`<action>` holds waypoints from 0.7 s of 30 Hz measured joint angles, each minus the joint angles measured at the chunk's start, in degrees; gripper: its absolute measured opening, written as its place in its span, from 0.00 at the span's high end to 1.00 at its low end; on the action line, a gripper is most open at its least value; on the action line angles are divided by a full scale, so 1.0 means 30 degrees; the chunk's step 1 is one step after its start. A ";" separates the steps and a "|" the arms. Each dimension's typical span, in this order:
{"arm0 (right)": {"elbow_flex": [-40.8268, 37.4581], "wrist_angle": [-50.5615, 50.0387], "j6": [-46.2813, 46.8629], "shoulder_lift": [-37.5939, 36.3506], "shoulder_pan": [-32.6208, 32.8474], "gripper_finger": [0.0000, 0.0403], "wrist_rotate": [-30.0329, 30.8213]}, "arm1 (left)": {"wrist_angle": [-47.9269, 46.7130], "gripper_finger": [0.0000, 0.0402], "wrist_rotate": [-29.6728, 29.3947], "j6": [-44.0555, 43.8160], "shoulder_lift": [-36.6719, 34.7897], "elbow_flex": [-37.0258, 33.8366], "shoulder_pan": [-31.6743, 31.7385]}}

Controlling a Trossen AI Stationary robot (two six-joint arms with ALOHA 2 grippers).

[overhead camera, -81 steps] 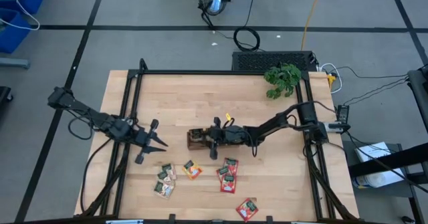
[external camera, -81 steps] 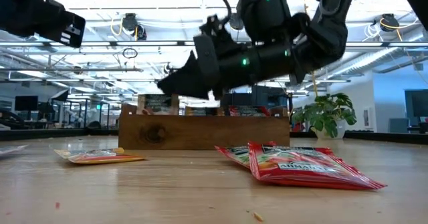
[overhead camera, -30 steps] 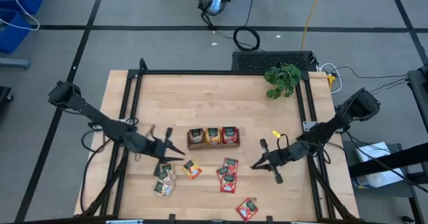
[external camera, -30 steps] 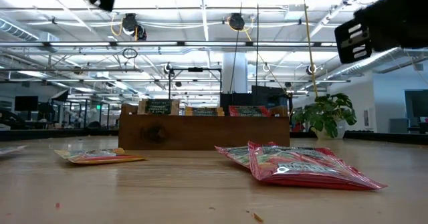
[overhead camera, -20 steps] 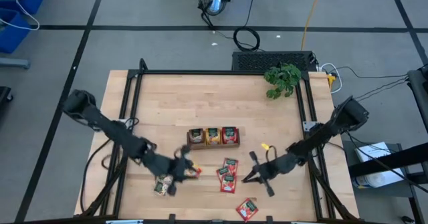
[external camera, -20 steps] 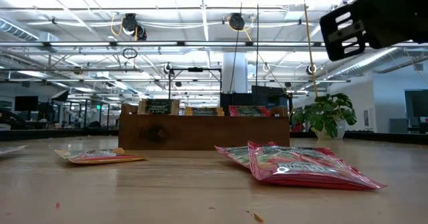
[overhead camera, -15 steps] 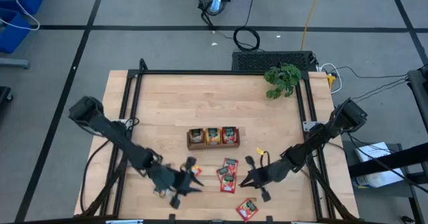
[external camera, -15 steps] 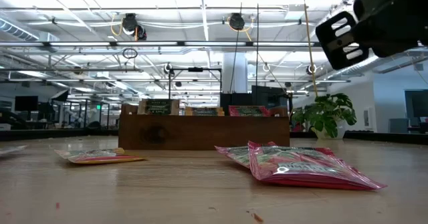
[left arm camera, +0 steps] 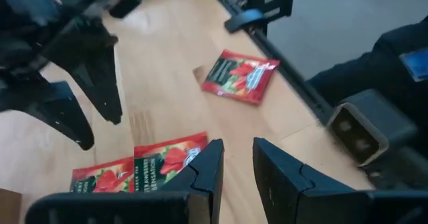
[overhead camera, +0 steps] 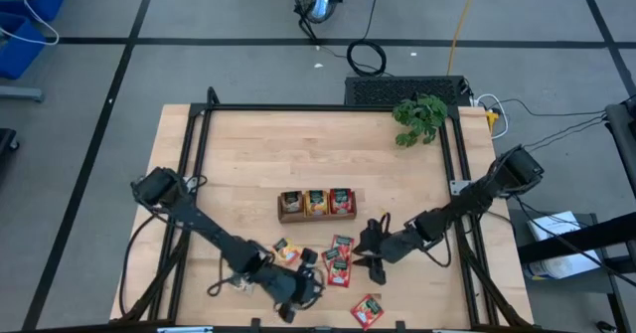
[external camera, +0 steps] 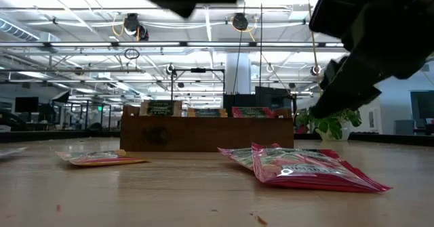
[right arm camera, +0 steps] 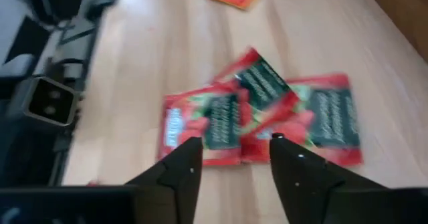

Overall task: Pick & Place Tea
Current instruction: Put the red tea bag into the right section of the wooden organizer

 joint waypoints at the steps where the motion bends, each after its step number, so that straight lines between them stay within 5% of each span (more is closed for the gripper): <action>1: -0.0015 -0.0259 0.0421 0.0000 -0.0120 0.59 -0.0002 | -0.0010 0.78 0.0543 0.0037 0.0112 -0.0050 0.0284; 8: -0.0568 -0.0330 0.2771 0.0000 -0.0445 0.52 -0.0441 | 0.0585 0.78 0.3096 0.0156 0.1010 -0.0107 0.1642; 21: -0.0255 0.3608 0.5017 0.3836 0.0074 0.55 -0.0850 | 0.1168 0.78 0.2879 -0.0090 0.2322 -0.0132 0.2086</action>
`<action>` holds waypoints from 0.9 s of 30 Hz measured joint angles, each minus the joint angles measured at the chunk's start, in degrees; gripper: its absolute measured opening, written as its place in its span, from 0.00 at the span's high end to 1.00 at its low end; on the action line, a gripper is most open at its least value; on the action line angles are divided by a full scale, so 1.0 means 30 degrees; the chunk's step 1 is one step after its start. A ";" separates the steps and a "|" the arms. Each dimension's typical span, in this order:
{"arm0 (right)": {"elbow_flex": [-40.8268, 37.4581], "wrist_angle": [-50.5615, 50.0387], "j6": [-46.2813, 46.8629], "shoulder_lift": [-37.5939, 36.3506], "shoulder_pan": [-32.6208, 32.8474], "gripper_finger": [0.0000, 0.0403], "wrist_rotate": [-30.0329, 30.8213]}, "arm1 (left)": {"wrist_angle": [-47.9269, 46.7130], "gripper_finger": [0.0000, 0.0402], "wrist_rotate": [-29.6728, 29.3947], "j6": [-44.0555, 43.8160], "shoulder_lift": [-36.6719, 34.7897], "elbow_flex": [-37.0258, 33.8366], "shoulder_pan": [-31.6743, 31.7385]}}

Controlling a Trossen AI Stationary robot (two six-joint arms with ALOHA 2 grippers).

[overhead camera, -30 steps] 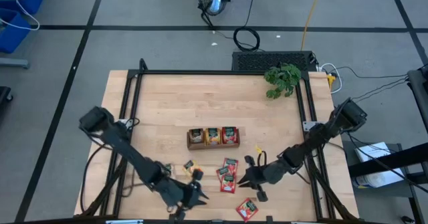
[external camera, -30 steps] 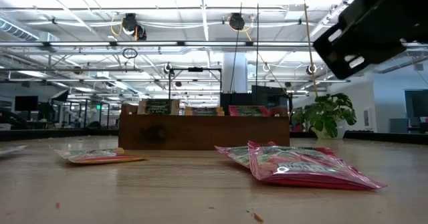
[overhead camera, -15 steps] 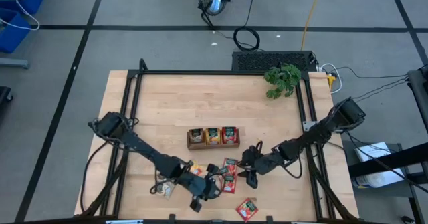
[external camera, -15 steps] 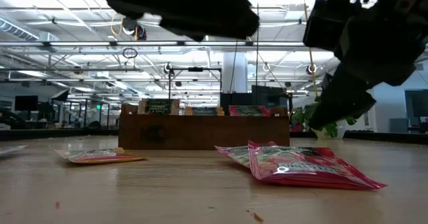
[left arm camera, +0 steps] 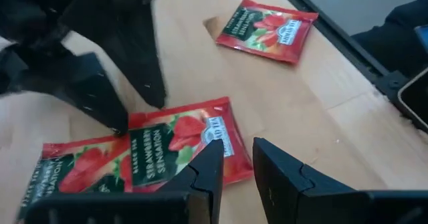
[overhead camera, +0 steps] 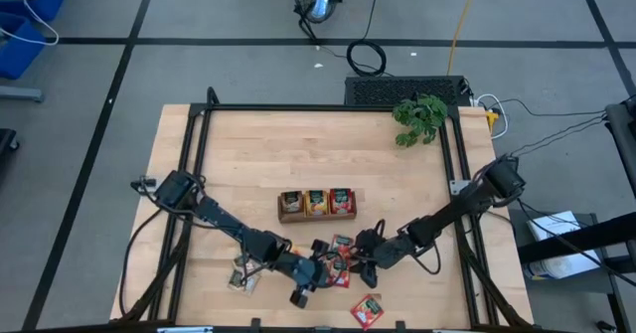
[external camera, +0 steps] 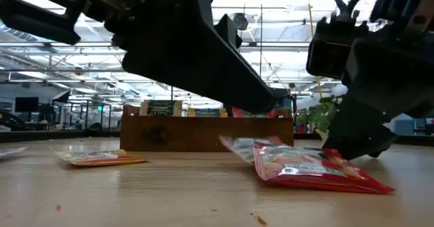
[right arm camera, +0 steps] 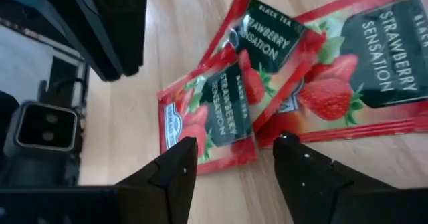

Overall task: Pick & Place Tea
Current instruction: Put the red tea bag into the right section of the wooden organizer

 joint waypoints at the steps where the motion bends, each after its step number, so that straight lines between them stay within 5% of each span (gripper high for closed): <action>1: 0.0003 0.0029 0.0264 0.0182 0.0006 0.55 -0.0009 | -0.0078 0.78 -0.0016 0.0007 0.0000 0.0000 0.0014; 15: -0.0022 0.0491 -0.0135 0.0328 0.0123 0.55 -0.0141 | -0.1204 0.78 -0.0424 -0.0095 0.0000 -0.0007 0.0031; 27: -0.0037 0.0070 -0.1820 0.0360 0.0225 0.73 0.0030 | -0.1182 0.78 -0.0430 -0.0087 0.0000 -0.0007 0.0199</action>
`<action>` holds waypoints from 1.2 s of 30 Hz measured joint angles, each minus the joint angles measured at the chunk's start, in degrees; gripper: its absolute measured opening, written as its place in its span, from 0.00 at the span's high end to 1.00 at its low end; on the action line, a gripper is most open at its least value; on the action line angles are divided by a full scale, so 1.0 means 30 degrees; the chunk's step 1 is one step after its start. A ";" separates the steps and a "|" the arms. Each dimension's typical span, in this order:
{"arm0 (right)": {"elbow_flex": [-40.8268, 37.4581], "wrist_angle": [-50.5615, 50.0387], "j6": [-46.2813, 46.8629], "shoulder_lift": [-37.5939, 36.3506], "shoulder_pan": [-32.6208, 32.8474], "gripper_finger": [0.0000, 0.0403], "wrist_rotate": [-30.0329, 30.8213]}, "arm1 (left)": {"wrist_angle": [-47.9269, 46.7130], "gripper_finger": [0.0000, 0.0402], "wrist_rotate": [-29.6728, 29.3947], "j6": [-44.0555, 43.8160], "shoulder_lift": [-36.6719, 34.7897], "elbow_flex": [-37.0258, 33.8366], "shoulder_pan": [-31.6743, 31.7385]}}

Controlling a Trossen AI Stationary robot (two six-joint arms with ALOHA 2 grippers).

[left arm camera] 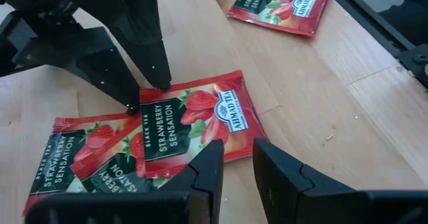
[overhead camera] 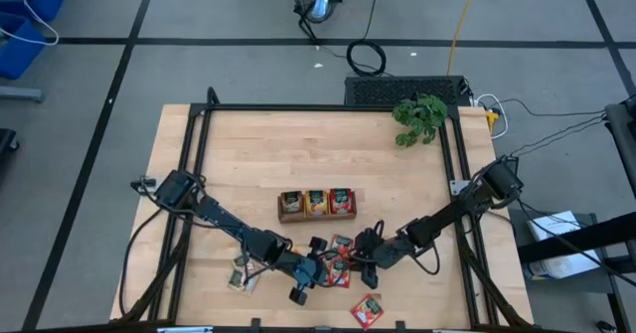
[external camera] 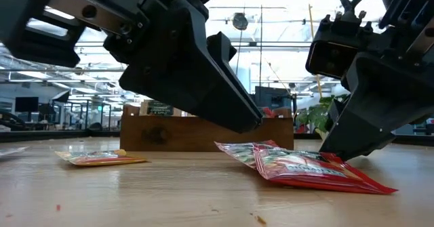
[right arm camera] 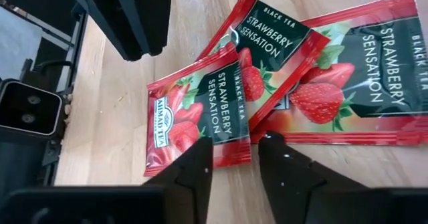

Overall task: Pick & Place Tea
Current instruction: Put the red tea bag into the right section of the wooden organizer

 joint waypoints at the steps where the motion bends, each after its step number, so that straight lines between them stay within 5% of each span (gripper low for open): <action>1: -0.0007 -0.0016 -0.0045 0.0001 0.0006 0.75 0.0059 | 0.0000 0.78 -0.0002 0.0000 0.0000 0.0000 0.0007; 8: -0.0025 -0.0053 -0.0439 0.0031 0.0015 0.98 0.0446 | -0.0617 0.78 -0.0009 -0.0226 0.0000 -0.0007 0.0007; 17: 0.0734 -0.0765 -0.1944 -0.1431 0.0250 1.00 0.0583 | -0.1399 0.78 -0.0009 -0.0240 0.0000 -0.0015 -0.0007; 28: 0.5018 -0.9158 -0.4267 -0.3925 0.1240 1.00 0.3701 | -0.3387 0.78 -0.0395 -0.0260 -0.0457 -0.0037 -0.0376; 36: 0.6052 -1.1899 -0.5479 -0.5246 0.0874 1.00 0.5616 | -0.6470 0.78 -0.2373 -0.0830 -0.2037 -0.0015 -0.1217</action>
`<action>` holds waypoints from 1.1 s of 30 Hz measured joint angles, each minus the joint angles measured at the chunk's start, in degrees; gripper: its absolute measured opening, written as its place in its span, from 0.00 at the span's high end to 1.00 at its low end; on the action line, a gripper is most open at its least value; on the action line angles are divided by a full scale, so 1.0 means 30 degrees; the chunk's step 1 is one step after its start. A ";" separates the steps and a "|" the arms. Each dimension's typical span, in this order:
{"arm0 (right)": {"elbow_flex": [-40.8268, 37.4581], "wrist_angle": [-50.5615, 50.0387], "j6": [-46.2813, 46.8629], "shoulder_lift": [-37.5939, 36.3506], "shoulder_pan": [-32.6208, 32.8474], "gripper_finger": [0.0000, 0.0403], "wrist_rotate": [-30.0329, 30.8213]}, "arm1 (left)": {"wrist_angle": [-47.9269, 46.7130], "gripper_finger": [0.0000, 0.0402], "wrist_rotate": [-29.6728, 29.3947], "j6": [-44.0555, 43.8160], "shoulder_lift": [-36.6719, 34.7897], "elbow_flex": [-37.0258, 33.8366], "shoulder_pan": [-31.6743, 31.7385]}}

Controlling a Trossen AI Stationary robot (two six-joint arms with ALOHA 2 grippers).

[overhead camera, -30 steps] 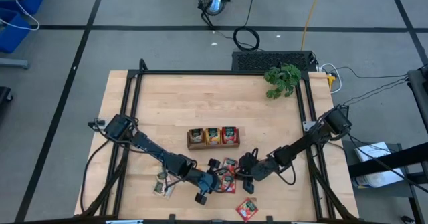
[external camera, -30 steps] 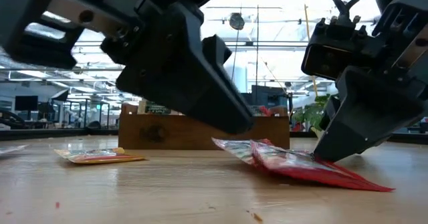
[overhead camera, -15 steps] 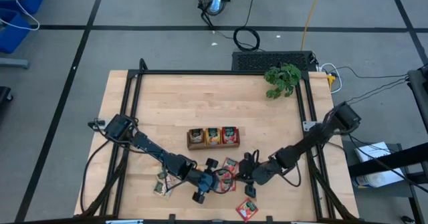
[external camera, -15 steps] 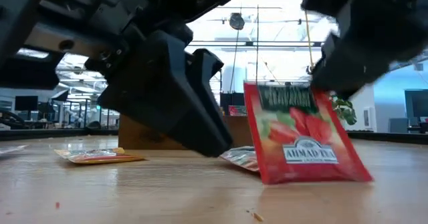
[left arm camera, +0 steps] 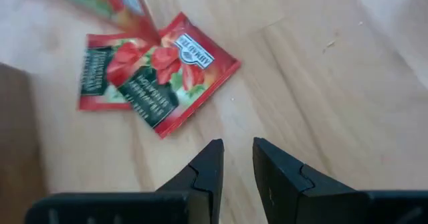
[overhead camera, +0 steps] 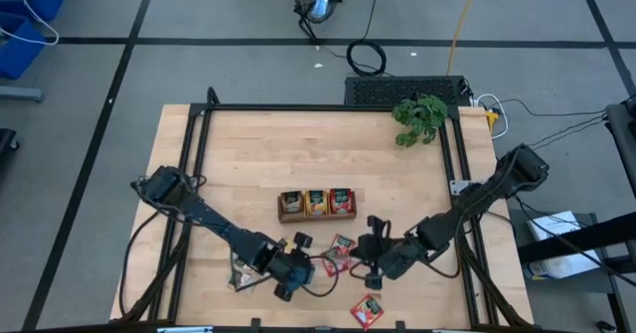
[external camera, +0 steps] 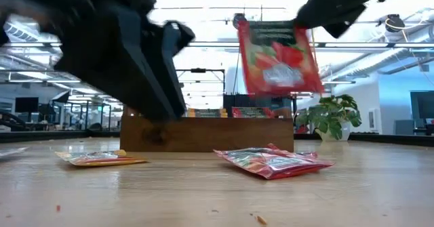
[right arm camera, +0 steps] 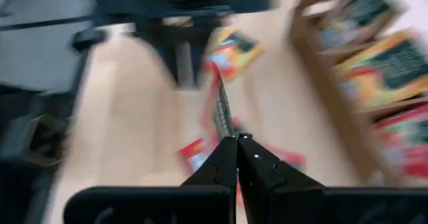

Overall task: Pick & Place Tea
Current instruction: Put the red tea bag into the right section of the wooden organizer

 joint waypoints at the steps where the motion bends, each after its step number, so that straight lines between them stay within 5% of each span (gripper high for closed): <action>1: 0.0003 -0.0286 -0.0185 -0.0229 -0.0154 1.00 0.0330 | -0.0204 0.78 -0.0018 -0.0046 -0.0261 0.0000 -0.0135; 15: 0.0032 -0.3282 -0.4400 -0.3742 -0.3386 1.00 0.1058 | -0.2778 0.78 -0.2869 -0.0978 -0.7191 -0.2280 -0.3943; 22: 0.0032 -0.3914 -0.6076 -0.3664 -0.6367 1.00 -0.1835 | -0.2585 0.78 -0.5815 -0.2906 -1.0844 -0.5374 -0.5647; 33: -0.1878 -0.1982 -0.6825 -0.3635 -0.8565 1.00 -0.3066 | -0.2267 0.78 -0.7238 -0.4117 -1.2221 -0.7522 -0.6542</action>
